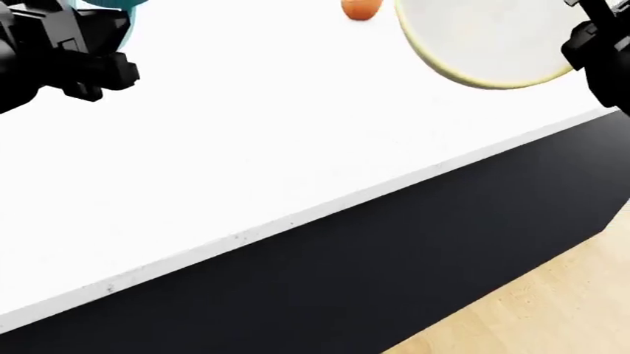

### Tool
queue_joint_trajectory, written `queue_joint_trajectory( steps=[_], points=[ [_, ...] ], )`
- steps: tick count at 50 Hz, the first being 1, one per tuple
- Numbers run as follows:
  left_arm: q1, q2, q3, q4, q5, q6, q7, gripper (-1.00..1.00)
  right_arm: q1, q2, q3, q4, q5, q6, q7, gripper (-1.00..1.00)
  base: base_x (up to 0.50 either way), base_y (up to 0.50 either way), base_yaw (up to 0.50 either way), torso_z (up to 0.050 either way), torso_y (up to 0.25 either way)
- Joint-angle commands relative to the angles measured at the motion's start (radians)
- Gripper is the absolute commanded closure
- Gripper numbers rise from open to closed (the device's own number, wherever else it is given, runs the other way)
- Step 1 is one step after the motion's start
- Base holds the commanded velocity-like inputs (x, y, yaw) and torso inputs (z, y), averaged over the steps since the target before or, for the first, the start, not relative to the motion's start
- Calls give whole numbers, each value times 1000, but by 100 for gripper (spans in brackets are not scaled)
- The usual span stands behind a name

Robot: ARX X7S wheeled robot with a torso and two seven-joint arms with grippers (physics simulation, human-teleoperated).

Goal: Pick the teapot and bowl and place them in the sink. Then turn on the water.

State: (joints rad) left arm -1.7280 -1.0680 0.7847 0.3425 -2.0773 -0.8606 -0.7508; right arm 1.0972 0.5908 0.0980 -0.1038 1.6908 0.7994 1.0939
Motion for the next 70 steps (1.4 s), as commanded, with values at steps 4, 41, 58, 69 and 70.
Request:
queue_joint_trajectory(
  steps=[4,41,58,69,70],
  points=[
    [6,-13,-43,23,38,37,18,100,-81,39,73,8,155,30,-49,100,-46,24,-500,0,3],
    [82,-1,-95,141,98,172,-6,100,-171,42,142,-89,144,-27,-35,100,-48,33,-500,1,2],
    [107,-14,-108,160,103,195,-2,100,-201,63,147,-138,73,-31,-56,100,-146,145,-459,1,1],
    [132,-19,-114,166,120,213,12,100,-237,61,215,-135,101,-79,-28,100,-77,83,-483,1,1],
    [135,-19,-115,166,123,216,13,100,-239,60,217,-137,103,-81,-23,100,-15,18,-500,0,0]
  ],
)
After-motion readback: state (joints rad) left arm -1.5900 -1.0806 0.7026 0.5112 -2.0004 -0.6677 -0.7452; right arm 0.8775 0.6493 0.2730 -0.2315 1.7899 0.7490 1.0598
